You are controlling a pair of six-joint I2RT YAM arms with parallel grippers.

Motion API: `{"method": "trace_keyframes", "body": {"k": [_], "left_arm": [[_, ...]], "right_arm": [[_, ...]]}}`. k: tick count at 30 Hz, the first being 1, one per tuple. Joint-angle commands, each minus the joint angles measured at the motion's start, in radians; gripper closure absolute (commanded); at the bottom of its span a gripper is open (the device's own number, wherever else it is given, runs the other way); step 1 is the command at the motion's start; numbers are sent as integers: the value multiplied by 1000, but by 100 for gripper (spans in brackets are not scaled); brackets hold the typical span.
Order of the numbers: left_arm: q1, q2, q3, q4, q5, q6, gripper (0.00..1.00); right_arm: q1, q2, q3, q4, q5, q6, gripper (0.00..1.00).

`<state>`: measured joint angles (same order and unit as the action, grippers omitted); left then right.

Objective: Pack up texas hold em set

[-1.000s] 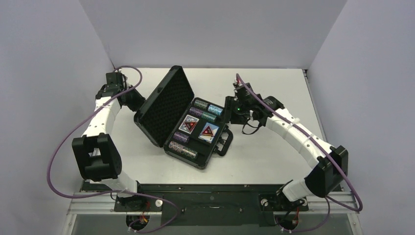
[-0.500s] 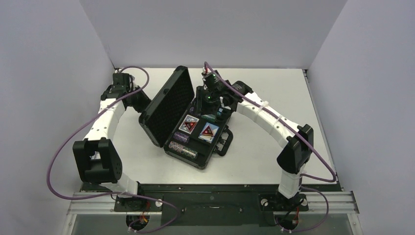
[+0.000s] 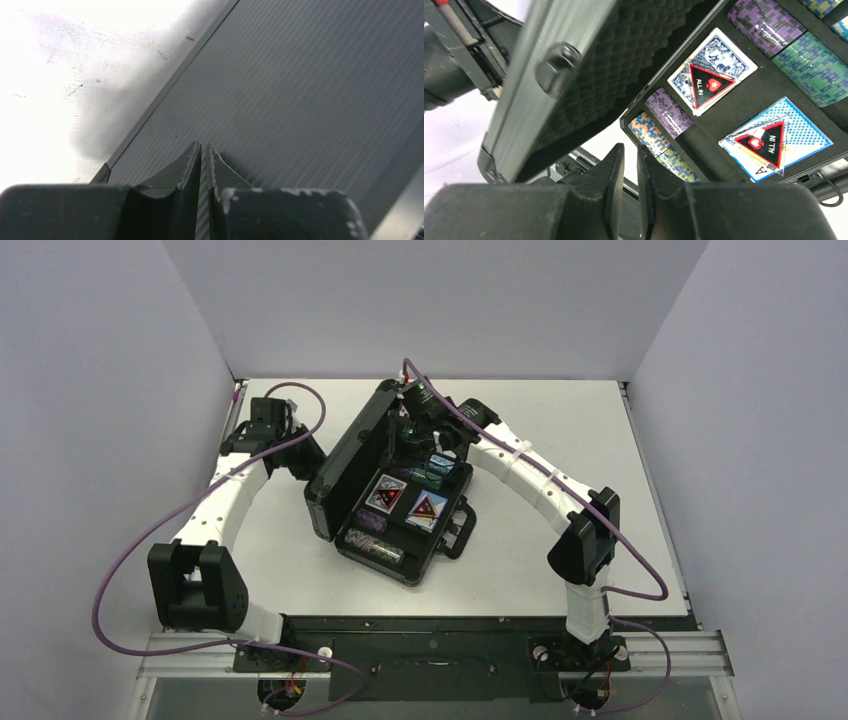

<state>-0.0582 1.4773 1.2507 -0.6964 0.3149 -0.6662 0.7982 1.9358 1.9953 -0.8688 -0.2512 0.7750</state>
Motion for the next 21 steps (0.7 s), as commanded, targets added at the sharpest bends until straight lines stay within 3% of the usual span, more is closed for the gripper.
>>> {"method": "trace_keyframes", "body": {"k": [1,14,21], "left_arm": [[-33,-49,-22,-2,-16,20,93],[-94,-86,-75,15,-21,5,93],[-120,-117,-57,20,-11,5,93]], "right_arm": [[9,23,57,21,-18,16,88],[9,9,31,10,-8,2,91],[5,-55,-64,8,15,-17,92]]}}
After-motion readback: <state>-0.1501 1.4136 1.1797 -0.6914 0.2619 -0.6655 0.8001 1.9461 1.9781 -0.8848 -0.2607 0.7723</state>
